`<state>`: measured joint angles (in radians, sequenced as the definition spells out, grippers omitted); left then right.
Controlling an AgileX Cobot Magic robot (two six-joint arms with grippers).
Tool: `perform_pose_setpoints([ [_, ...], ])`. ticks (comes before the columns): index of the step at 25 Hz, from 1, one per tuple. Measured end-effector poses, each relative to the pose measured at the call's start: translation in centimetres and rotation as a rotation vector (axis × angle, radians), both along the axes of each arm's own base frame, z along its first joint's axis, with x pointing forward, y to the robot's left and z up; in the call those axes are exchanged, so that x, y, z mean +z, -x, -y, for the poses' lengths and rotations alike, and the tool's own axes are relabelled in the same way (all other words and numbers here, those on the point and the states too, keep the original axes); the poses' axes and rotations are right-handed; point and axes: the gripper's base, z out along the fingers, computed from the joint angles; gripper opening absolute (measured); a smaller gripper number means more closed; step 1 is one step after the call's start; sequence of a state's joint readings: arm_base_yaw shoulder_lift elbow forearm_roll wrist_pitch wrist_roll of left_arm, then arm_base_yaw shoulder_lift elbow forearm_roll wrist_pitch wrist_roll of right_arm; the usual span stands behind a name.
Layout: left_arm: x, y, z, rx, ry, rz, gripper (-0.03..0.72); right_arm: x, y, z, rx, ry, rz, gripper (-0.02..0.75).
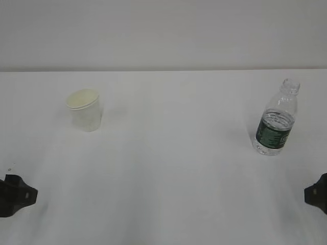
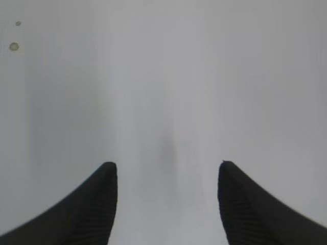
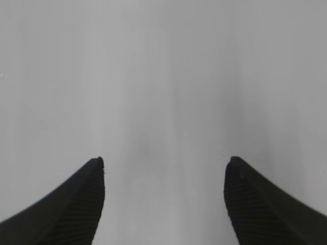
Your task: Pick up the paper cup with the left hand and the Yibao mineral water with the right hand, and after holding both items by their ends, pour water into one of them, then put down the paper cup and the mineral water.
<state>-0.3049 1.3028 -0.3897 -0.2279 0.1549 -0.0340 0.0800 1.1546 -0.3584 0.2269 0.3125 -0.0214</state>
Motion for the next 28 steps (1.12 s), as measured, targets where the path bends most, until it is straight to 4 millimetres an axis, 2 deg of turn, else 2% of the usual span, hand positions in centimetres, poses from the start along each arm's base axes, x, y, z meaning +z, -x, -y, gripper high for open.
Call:
perform_pose_setpoints([
  [7,-0.2,0.1,0.3,-0.012,0.008,0.091,0.446,-0.9,0.3,0.1,-0.026,0.008,0.122,0.552],
  [14,0.1,-0.2,0.4,-0.002,0.016,0.133,0.446,-2.1,1.9,-2.3,0.156,0.037,0.364,0.552],
  [19,0.1,-0.2,0.3,0.002,0.018,0.155,0.446,-2.5,2.8,-2.0,0.149,0.043,0.480,0.552],
  [22,-0.5,0.3,-0.1,0.034,0.026,0.204,0.446,-2.6,3.2,-1.7,0.134,0.042,0.531,0.552],
  [28,-2.6,3.1,-2.0,0.143,0.048,0.336,0.446,-2.3,3.4,-1.7,0.139,0.032,0.605,0.552],
])
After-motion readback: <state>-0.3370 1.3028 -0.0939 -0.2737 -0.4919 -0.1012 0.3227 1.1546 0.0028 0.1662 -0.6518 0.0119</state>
